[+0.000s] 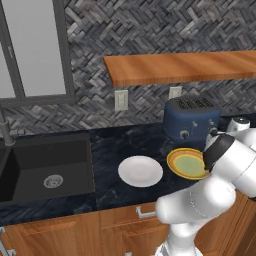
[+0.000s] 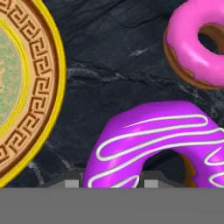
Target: Place the pastries on the plates.
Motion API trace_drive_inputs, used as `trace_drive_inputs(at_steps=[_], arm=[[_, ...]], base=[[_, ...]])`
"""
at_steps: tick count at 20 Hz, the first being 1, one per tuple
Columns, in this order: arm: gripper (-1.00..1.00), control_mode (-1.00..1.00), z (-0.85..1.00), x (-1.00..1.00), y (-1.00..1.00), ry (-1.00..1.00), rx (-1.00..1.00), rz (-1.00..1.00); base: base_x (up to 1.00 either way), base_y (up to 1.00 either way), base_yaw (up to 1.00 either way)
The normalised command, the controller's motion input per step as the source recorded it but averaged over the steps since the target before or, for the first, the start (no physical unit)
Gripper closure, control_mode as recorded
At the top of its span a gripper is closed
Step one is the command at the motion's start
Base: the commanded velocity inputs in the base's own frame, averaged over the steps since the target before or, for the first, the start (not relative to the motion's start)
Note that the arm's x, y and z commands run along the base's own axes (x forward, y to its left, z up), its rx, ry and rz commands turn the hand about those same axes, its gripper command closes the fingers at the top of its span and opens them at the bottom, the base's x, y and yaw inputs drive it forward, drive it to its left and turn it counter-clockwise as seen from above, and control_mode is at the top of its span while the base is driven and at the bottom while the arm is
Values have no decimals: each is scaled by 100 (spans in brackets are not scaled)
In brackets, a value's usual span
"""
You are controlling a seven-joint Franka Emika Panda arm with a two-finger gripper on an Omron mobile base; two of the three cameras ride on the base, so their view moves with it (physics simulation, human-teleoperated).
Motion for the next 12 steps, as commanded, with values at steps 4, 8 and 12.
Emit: trace_drive_inputs(at_steps=[4, 8, 12], arm=[[100, -100, 75, 0, 77, 0, 1, -1], [100, -100, 45, 0, 100, -1, 0, 0], [100, -100, 45, 0, 100, 0, 4, 0]], base=[[0, 0, 0], [0, 0, 0], [0, 0, 0]])
